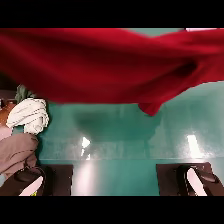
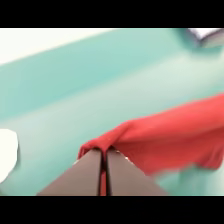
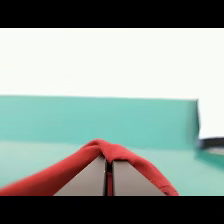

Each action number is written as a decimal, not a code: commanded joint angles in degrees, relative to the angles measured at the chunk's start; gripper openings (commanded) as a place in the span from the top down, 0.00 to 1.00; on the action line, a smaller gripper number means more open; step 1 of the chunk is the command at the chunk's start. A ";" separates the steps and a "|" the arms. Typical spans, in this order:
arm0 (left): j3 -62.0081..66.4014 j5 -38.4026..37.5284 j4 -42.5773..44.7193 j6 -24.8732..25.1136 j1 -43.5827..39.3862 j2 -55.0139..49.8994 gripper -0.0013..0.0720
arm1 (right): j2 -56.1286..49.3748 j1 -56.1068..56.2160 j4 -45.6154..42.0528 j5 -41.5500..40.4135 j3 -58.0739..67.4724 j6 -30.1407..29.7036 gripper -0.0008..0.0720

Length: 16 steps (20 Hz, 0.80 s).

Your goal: Fold the shirts.

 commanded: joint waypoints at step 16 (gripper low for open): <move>-29.68 2.47 9.16 0.48 0.04 -19.28 0.95 | -34.49 5.03 -5.68 24.81 4.22 8.44 0.97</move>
